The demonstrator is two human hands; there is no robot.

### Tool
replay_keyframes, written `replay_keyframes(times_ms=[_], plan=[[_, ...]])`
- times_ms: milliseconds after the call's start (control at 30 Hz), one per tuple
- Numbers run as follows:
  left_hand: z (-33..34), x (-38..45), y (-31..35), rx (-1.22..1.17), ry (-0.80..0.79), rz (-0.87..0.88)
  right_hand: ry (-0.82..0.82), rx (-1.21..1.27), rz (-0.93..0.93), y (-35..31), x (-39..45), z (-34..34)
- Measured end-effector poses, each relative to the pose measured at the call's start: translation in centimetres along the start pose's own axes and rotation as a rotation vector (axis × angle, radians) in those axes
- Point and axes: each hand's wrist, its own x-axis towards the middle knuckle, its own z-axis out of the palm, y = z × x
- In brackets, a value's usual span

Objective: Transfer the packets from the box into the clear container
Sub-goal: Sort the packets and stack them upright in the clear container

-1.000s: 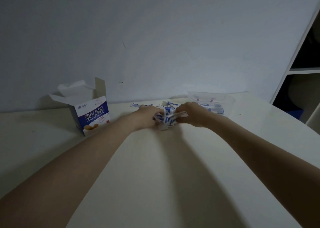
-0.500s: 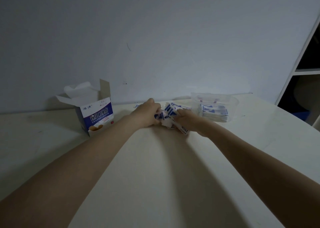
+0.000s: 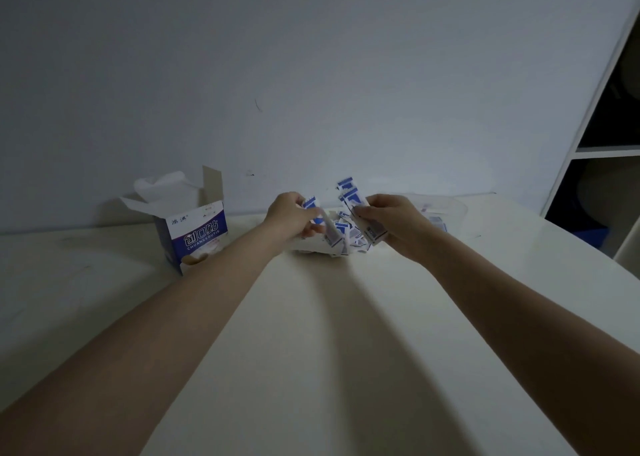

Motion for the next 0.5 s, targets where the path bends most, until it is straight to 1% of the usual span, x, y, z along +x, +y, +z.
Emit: replay_keyframes(times_ms=[167,200,233,267,333,367,400,500], plan=[[1.4,-1.1,0.4,-0.275,-0.119,-0.094,-0.137,-0.2,0.041,-0.3,-0.8,0.2],[1.6,-1.5,0.5,-0.29,-0.139,-0.104,-0.135,-0.241,0.035,-0.2,-0.9,0.3],[1.7,-1.8,0.4,-0.294,-0.171,-0.112,-0.106,-0.342,0.0,-0.2,-1.1,0.1],[1.6,-1.9,0.1,-0.263,-0.204,-0.12,-0.067,-0.508,-0.058,-0.2,-1.1,-0.1],[1.3,-2.0,-0.7,-0.128,-0.258,-0.119,-0.013,-0.89,-0.189,-0.1,-1.1,-0.6],[1.2,-2.2,-0.9,-0.026,-0.263,-0.101,-0.017,-1.003,-0.234,0.0,-1.2,-0.6],[1.1,-2.3,-1.0,0.097,-0.266,-0.071,-0.042,-1.057,-0.263,0.2,-1.3,-0.6],[1.4,-3.1,-1.6,0.43,-0.296,0.097,-0.129,-1.096,-0.309,1.2,-2.0,0.2]])
